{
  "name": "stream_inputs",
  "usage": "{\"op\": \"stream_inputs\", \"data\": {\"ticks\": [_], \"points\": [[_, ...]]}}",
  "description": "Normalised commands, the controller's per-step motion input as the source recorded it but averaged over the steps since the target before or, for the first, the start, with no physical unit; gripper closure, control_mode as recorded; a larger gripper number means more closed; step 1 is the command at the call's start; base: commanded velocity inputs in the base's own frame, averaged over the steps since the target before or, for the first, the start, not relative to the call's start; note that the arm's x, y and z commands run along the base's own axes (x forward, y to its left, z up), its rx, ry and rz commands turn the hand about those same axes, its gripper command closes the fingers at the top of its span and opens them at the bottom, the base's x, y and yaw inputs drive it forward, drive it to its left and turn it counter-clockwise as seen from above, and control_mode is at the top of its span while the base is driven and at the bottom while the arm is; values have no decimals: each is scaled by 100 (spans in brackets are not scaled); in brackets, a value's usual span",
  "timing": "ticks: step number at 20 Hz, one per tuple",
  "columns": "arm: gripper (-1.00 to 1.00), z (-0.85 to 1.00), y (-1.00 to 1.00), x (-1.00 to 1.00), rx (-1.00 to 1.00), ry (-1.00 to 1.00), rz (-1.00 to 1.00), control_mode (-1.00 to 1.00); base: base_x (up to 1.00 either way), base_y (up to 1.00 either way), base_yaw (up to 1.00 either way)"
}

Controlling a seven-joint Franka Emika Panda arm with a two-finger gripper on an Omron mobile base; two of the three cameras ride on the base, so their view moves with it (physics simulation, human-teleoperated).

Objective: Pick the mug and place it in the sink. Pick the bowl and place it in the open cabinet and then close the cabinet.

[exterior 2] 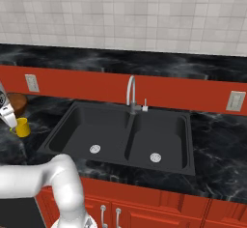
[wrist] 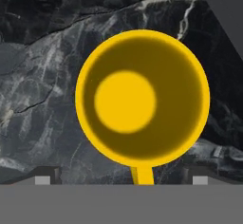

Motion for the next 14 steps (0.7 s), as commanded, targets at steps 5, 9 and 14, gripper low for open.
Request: {"op": "stream_inputs", "data": {"ticks": [5, 9, 14], "points": [[-100, -11, 0, -11, 0, 0, -15, -100, 0, 0, 0], [-100, -23, -1, 0, 0, 1, -13, -100, 0, 0, 0], [-100, -26, 0, 0, 0, 0, -9, -100, 0, 0, 0]]}}
